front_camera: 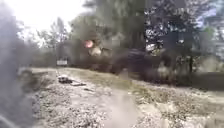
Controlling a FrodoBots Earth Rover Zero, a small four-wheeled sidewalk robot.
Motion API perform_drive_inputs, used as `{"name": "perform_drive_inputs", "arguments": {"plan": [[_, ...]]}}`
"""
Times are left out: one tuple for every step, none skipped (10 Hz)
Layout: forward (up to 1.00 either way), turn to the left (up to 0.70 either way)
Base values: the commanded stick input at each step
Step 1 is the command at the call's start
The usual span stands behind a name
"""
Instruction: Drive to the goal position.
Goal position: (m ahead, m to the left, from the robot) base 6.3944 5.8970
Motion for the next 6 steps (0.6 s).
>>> {"name": "perform_drive_inputs", "arguments": {"plan": [[0.85, 0.00], [0.85, 0.00], [0.85, 0.00], [0.85, 0.01], [0.85, 0.27], [0.85, 0.34]]}}
